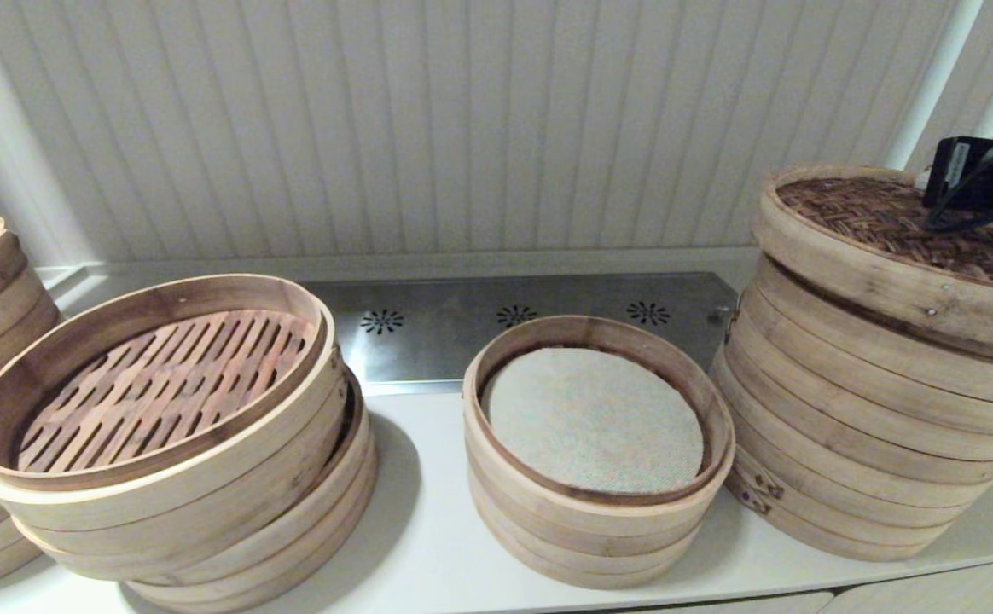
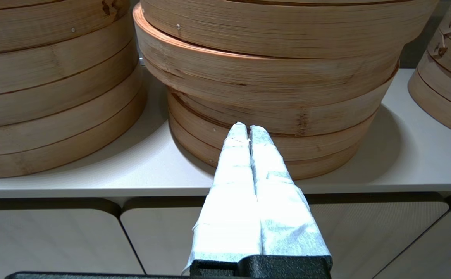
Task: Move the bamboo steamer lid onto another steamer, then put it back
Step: Put the steamer
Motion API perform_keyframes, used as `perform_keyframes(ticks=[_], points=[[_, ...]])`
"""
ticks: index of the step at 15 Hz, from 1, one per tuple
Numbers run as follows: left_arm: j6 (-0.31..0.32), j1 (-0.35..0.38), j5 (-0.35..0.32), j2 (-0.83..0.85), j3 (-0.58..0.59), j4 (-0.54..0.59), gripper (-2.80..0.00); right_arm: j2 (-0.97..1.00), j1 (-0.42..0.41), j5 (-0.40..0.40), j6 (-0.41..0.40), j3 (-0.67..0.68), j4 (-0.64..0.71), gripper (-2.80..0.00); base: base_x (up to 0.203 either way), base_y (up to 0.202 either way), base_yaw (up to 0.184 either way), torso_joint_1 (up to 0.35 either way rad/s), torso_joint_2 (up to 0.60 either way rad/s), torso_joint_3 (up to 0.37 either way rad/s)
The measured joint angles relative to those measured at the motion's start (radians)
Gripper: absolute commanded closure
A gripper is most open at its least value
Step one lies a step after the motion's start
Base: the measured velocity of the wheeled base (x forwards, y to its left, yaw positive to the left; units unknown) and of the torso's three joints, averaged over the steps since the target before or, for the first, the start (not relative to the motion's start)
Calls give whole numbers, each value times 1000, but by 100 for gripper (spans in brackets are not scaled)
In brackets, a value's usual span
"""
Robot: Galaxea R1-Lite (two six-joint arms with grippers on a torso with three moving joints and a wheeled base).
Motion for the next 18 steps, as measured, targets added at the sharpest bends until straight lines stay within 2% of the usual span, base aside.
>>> perform_keyframes(ticks=[18], points=[[0, 0, 0, 0, 0, 0, 0, 25, -56, 37, 6, 34, -1, 0, 0, 0, 0, 0, 0, 0]])
